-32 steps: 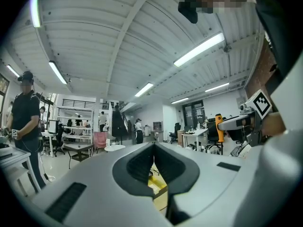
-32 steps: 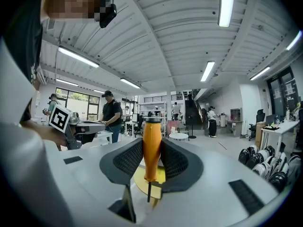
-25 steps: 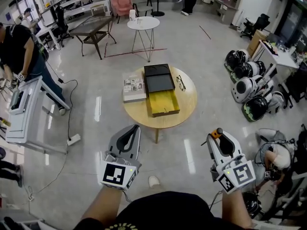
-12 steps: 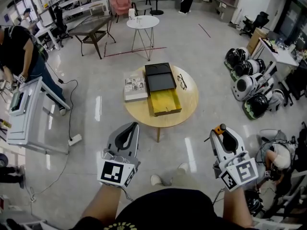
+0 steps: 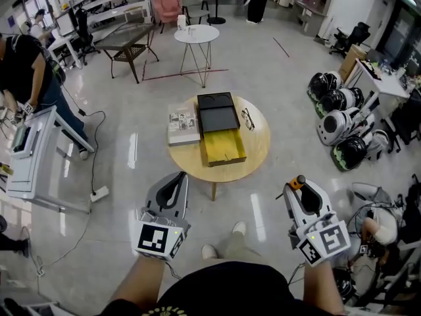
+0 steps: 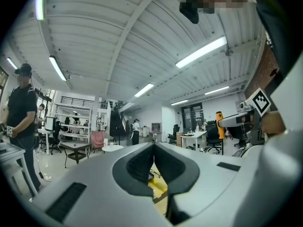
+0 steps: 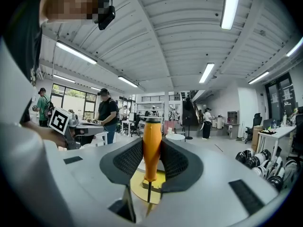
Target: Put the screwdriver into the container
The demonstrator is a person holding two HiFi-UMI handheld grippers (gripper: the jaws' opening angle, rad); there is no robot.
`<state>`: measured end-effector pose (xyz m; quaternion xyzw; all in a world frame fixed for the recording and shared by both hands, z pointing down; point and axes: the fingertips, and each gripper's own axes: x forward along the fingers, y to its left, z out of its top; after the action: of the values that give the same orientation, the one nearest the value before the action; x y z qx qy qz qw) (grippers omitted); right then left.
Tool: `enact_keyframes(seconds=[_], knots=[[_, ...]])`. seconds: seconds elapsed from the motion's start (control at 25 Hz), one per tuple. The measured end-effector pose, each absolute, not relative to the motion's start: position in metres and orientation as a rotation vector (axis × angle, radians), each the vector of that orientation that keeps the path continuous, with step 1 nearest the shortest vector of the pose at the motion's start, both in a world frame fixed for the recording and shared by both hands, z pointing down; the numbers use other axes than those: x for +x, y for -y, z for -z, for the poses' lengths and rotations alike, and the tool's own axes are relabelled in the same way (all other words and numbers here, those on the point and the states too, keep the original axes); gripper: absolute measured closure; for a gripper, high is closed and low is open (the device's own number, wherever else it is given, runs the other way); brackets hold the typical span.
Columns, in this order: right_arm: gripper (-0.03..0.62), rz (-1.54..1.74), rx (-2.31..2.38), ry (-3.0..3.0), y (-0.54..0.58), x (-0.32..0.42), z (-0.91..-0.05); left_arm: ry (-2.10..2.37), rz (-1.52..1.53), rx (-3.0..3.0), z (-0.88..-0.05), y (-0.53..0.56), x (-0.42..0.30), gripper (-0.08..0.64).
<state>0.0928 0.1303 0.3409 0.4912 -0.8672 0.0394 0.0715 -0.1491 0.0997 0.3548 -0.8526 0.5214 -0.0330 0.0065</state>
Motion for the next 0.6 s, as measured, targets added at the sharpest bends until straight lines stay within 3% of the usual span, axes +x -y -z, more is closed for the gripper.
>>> enact_keyframes(seconds=[0.6], knots=[[0.462,-0.18,1.407,2.639,-0.082,0.09,-0.355,-1.676,0.159,-2.656,-0.363,-0.058,-0.145,0.543]])
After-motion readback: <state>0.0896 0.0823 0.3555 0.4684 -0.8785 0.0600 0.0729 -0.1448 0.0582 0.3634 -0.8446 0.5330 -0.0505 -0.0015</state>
